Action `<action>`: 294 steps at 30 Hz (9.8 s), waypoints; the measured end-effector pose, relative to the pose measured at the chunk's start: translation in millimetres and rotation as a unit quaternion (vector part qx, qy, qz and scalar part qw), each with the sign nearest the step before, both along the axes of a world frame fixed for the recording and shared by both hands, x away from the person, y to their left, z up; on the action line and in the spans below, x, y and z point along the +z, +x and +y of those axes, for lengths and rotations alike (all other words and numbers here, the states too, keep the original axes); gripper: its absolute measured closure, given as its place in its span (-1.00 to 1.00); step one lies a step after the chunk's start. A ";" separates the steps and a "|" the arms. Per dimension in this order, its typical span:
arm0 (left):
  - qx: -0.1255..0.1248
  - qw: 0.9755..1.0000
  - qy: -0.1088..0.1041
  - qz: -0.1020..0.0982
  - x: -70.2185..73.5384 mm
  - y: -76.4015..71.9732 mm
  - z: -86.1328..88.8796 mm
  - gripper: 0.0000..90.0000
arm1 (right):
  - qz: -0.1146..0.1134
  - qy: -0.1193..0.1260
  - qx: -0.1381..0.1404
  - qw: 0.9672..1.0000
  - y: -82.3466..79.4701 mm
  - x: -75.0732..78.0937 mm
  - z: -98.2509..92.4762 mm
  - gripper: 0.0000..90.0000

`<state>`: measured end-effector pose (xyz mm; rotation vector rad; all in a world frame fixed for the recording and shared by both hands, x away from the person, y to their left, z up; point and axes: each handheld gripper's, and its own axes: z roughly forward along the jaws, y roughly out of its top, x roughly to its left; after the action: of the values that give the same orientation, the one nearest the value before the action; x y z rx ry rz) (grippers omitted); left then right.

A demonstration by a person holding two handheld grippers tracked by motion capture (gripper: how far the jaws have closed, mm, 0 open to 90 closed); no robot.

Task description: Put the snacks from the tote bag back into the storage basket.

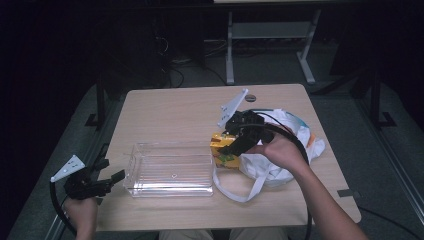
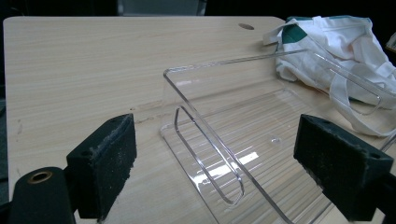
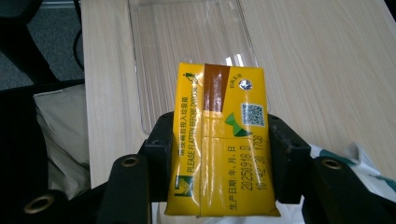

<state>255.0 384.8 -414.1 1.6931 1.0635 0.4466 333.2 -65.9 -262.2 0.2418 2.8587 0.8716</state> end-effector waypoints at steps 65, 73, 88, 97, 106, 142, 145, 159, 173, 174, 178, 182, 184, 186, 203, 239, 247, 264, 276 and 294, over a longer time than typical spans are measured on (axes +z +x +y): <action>0.002 1.000 -0.005 -0.001 0.0 0.1 2.6 -0.72 | 0.018 -0.027 0.077 0.997 -5.7 -32.9 91.5 0.14; 0.002 1.000 -0.009 -0.003 0.4 0.0 2.3 -0.72 | 0.022 -0.031 0.077 0.996 -5.2 -39.1 95.0 0.13; 0.003 1.000 -0.012 -0.003 0.4 -0.1 2.7 -0.72 | 0.025 -0.034 0.076 0.996 -4.0 -48.7 97.2 0.13; 0.003 1.000 -0.012 -0.003 0.3 -0.2 2.9 -0.72 | 0.030 -0.034 0.072 0.996 -2.5 -56.4 97.7 0.13; 0.003 1.000 -0.012 -0.003 0.2 -0.2 3.5 -0.72 | 0.034 -0.040 0.070 0.996 0.3 -67.5 98.7 0.13; 0.003 1.000 -0.009 -0.004 0.1 0.2 5.8 -0.72 | 0.056 -0.057 0.088 0.993 4.3 -95.5 103.1 0.12; 0.003 1.000 -0.011 -0.001 0.1 0.2 5.2 -0.72 | 0.061 -0.059 0.087 0.993 4.4 -95.8 101.4 0.12; 0.004 1.000 -0.013 -0.003 0.0 0.0 5.5 -0.72 | 0.069 -0.063 0.088 0.992 4.9 -97.5 96.0 0.10; 0.004 1.000 -0.013 -0.001 0.3 -0.2 4.3 -0.72 | 0.075 -0.065 0.089 0.991 4.8 -101.2 86.5 0.08; 0.004 1.000 -0.013 0.000 0.4 -0.3 4.2 -0.72 | 0.079 -0.066 0.087 0.991 4.4 -101.2 85.9 0.08; 0.004 1.000 -0.012 -0.001 0.4 -0.1 4.3 -0.72 | 0.080 -0.066 0.087 0.991 4.9 -102.1 83.6 0.08; 0.004 1.000 -0.012 0.000 0.4 -0.3 4.2 -0.72 | 0.080 -0.062 0.085 0.991 4.1 -102.3 82.6 0.07; 0.003 1.000 -0.012 -0.001 0.4 -0.3 4.3 -0.72 | 0.083 -0.063 0.084 0.991 3.7 -102.2 82.3 0.07; 0.004 1.000 -0.013 0.000 0.3 -0.4 4.1 -0.72 | 0.082 -0.060 0.087 0.991 4.2 -102.5 82.0 0.07; 0.003 1.000 -0.011 0.000 0.3 -0.4 4.3 -0.72 | 0.085 -0.056 0.087 0.991 0.6 -103.6 80.9 0.03; 0.004 1.000 -0.011 0.000 0.2 -0.3 3.7 -0.72 | 0.094 -0.038 0.073 0.992 1.4 -100.9 74.9 -0.12; 0.004 1.000 -0.008 -0.003 0.2 -0.3 5.1 -0.72 | 0.091 -0.031 0.072 0.993 1.4 -95.7 73.3 -0.13; 0.004 1.000 -0.007 -0.005 0.4 -0.4 5.3 -0.72 | 0.074 -0.016 0.065 0.995 2.7 -79.5 66.4 -0.17; 0.005 1.000 -0.010 -0.003 0.4 -0.9 4.5 -0.72 | 0.066 -0.011 0.056 0.996 4.7 -67.0 60.5 -0.20; 0.005 1.000 -0.008 -0.001 0.2 -0.9 4.0 -0.72 | 0.055 0.000 0.028 0.998 13.9 -53.8 42.0 -0.23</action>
<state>254.1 388.8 -413.9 1.6735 1.0721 0.4442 347.1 -24.0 -315.9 0.2168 2.9815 0.8945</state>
